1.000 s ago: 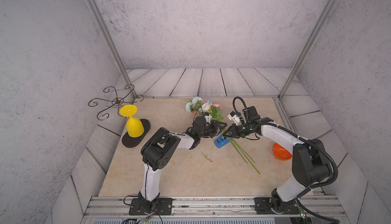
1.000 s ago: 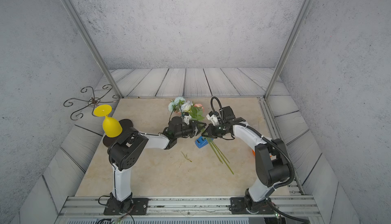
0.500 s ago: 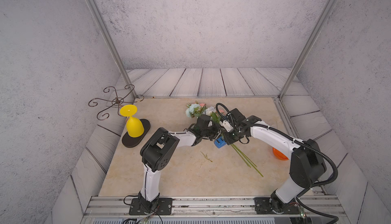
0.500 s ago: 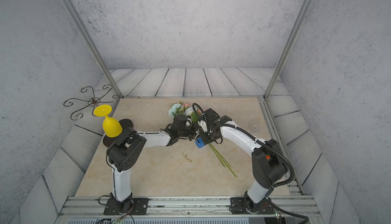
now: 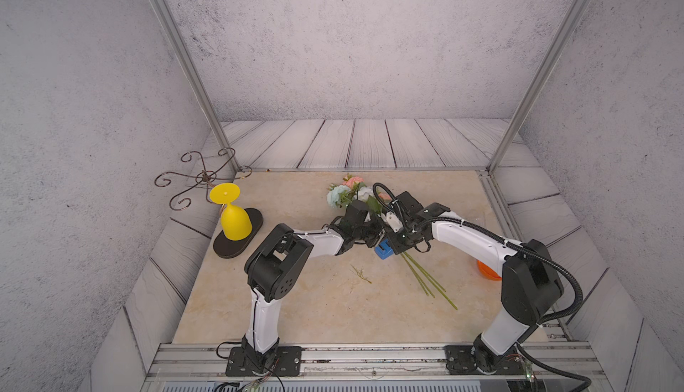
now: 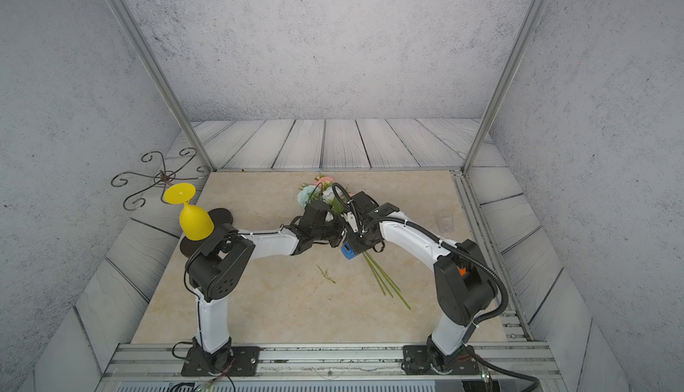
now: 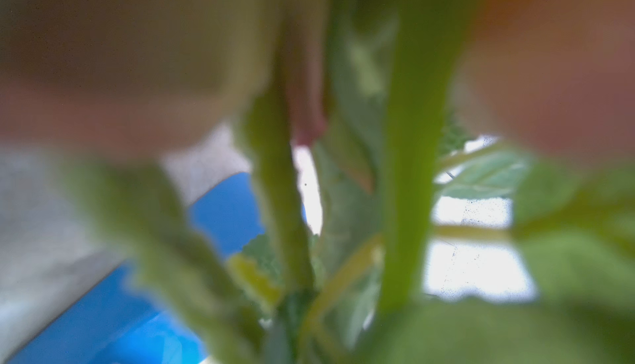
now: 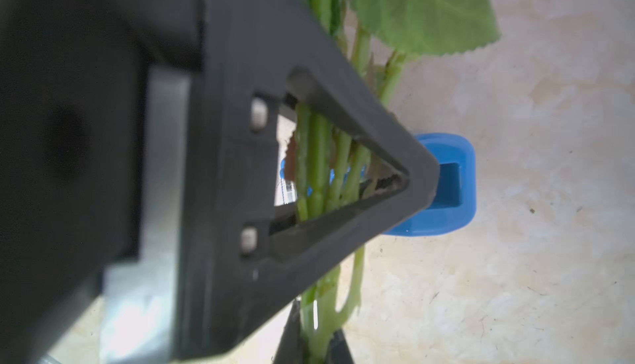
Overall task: Wrap bouquets with tape
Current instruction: Wrap the tape around the bouquet.
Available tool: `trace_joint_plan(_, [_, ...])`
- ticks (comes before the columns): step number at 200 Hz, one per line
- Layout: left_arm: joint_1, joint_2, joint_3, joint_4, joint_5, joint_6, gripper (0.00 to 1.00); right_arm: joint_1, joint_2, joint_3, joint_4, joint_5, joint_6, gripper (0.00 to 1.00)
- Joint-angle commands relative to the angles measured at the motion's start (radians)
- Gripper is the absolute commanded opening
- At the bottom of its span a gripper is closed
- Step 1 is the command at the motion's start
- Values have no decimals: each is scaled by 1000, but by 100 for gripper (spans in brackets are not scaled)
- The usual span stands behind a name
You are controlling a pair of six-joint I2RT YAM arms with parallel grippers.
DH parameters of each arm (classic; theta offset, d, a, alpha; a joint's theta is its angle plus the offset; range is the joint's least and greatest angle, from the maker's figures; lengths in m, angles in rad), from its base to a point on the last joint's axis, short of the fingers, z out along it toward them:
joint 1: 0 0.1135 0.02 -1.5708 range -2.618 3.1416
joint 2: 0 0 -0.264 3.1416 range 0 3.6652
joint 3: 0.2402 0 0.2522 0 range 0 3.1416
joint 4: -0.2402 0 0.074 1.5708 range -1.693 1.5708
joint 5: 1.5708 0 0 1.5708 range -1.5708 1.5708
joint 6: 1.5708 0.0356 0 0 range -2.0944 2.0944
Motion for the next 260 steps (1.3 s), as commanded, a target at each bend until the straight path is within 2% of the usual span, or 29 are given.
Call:
trace_joint_plan(1, [-30, -40, -20, 94, 63, 13, 0, 7, -36, -28, 83, -28, 2, 27])
trace_joint_plan(9, [-25, -45, -36, 125, 53, 14, 0, -10, -57, -47, 91, -64, 22, 38])
trace_joint_plan(40, [-1, -44, -73, 201, 64, 45, 0, -107, -177, -147, 167, -258, 113, 56])
trace_joint_plan(58, [8, -41, -104, 253, 59, 48, 0, -177, -228, -180, 203, -400, 167, 62])
trace_joint_plan(84, [15, -25, -138, 384, 48, 38, 0, -293, -274, -271, 356, -639, 315, 69])
trace_joint_plan(111, [17, -4, -154, 528, 31, 24, 0, -309, -217, -272, 392, -800, 358, 71])
trace_joint_plan(135, [18, 12, -159, 618, 25, 24, 0, -311, -178, -324, 516, -865, 437, 69])
trace_joint_plan(177, [20, -6, -180, 667, 0, 29, 0, -324, -119, -358, 570, -889, 465, 62])
trace_joint_plan(206, [20, -10, -195, 712, -10, 26, 0, -332, -86, -431, 790, -945, 613, 56])
trace_joint_plan(235, [20, -17, -203, 730, -21, 30, 0, -331, -37, -473, 993, -966, 757, 42])
trace_joint_plan(260, [20, -16, -206, 753, -27, 29, 0, -330, -14, -474, 998, -974, 758, 20])
